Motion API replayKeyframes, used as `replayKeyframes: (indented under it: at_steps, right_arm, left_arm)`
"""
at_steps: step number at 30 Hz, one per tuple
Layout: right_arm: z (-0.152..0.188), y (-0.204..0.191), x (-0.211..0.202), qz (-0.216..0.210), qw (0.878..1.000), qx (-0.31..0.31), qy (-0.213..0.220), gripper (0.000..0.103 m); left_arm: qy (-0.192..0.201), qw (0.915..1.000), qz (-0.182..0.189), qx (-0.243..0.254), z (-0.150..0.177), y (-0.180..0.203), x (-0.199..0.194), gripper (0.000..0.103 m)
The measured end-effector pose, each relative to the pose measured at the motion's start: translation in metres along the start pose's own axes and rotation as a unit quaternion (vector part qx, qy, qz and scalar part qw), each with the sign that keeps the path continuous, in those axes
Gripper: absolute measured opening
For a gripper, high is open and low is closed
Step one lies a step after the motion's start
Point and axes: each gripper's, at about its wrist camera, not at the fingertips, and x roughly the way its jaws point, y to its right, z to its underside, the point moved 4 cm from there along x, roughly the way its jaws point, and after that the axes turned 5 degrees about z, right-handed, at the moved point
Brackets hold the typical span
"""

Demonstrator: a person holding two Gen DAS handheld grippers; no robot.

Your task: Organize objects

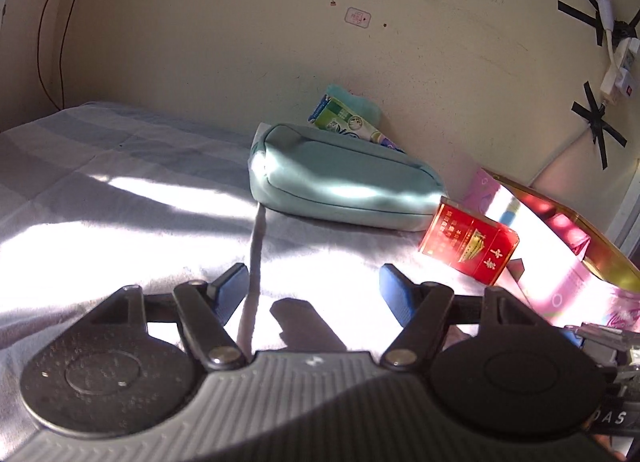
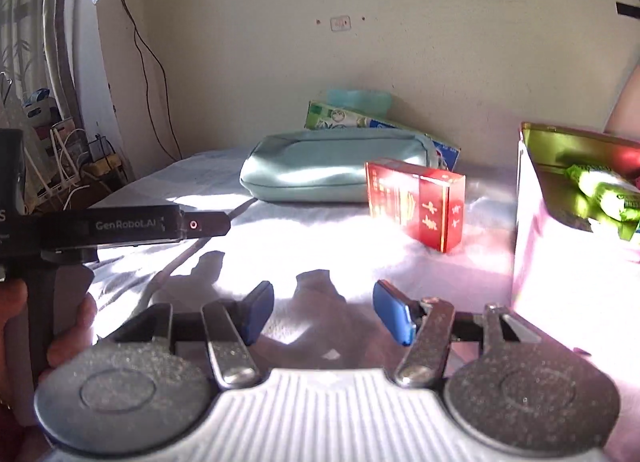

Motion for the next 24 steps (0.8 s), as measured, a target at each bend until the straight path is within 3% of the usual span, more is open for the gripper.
replayKeyframes:
  at_steps: [7,24]
  right_arm:
    - [0.003,0.005,-0.002,-0.009,1.000,0.014,0.001,0.058]
    - [0.001,0.011,0.002,-0.018,1.000,0.024,0.002,0.062]
  left_arm:
    - [-0.003,1.0000,0.002,-0.007,-0.022,-0.044,0.020,0.074]
    - [-0.006,0.9999,-0.006,-0.010,-0.017,-0.051,0.013,0.078]
